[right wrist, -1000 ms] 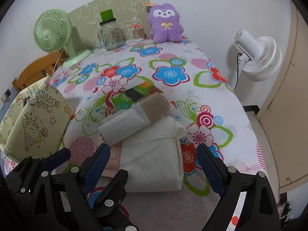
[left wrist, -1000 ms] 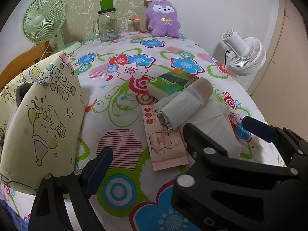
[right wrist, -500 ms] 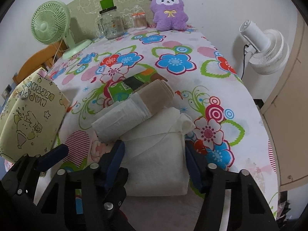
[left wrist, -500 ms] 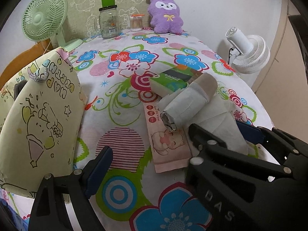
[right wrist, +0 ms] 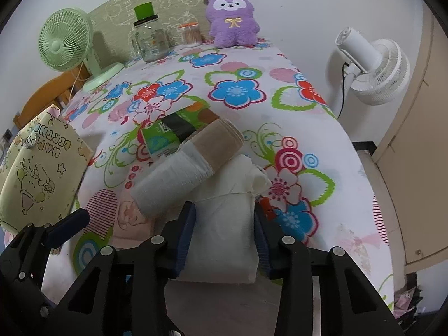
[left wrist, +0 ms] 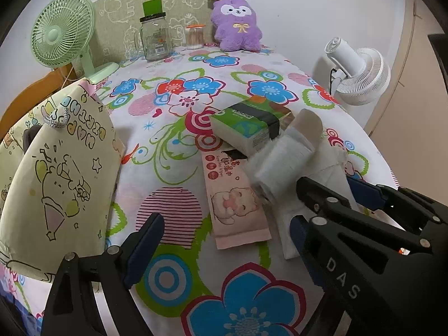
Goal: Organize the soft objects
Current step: 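Grasp the folded white cloth with the right tool while the left tool approaches the pink packet, then grasp the pink cartoon packet with the left tool while the right tool lifts the white cloth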
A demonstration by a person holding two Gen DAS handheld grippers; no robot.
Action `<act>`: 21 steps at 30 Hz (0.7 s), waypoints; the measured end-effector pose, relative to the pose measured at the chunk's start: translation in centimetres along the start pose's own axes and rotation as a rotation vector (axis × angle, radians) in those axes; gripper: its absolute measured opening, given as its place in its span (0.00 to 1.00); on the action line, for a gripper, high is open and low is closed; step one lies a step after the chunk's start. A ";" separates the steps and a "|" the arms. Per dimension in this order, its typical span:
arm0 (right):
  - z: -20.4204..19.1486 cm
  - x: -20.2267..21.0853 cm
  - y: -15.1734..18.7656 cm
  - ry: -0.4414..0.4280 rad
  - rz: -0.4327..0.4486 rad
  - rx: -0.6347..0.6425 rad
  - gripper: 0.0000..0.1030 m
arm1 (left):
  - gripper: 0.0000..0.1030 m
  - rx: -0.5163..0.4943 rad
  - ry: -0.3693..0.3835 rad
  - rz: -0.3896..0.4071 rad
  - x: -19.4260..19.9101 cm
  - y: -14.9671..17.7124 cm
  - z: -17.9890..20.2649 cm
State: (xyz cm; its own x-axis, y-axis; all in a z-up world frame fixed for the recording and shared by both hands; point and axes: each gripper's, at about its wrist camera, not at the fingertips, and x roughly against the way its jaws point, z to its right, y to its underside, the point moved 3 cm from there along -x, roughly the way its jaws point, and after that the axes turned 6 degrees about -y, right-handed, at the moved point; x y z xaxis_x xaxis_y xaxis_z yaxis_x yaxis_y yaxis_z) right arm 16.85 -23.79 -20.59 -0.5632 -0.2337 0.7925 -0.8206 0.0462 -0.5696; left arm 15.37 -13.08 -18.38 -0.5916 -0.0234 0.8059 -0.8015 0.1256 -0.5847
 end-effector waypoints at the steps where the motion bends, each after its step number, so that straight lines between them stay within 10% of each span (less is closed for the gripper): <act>1: 0.1 0.1 0.0 0.003 0.002 0.000 0.38 | 0.90 -0.001 0.000 0.001 0.0 0.0 0.0; 4: 0.3 0.2 0.0 0.005 0.003 -0.004 0.37 | 0.88 -0.002 -0.002 0.003 0.0 0.0 0.1; 8: 0.4 0.2 0.0 0.011 0.006 -0.008 0.36 | 0.63 0.002 -0.003 -0.015 -0.4 0.0 -0.1; 16: 0.4 0.1 -0.2 0.020 0.013 -0.021 0.34 | 0.63 0.015 0.007 -0.013 -0.8 -0.2 -0.2; 21: 0.3 0.2 -0.3 0.018 0.014 -0.017 0.24 | 0.39 -0.011 0.038 -0.010 -0.5 -0.3 0.4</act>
State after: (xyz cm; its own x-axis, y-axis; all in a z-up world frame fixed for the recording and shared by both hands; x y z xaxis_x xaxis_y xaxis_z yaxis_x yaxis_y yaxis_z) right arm 17.02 -24.09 -20.31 -0.5762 -0.2153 0.7885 -0.8141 0.0657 -0.5770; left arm 15.88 -13.48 -18.64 -0.5796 0.0130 0.8148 -0.8061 0.1369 -0.5757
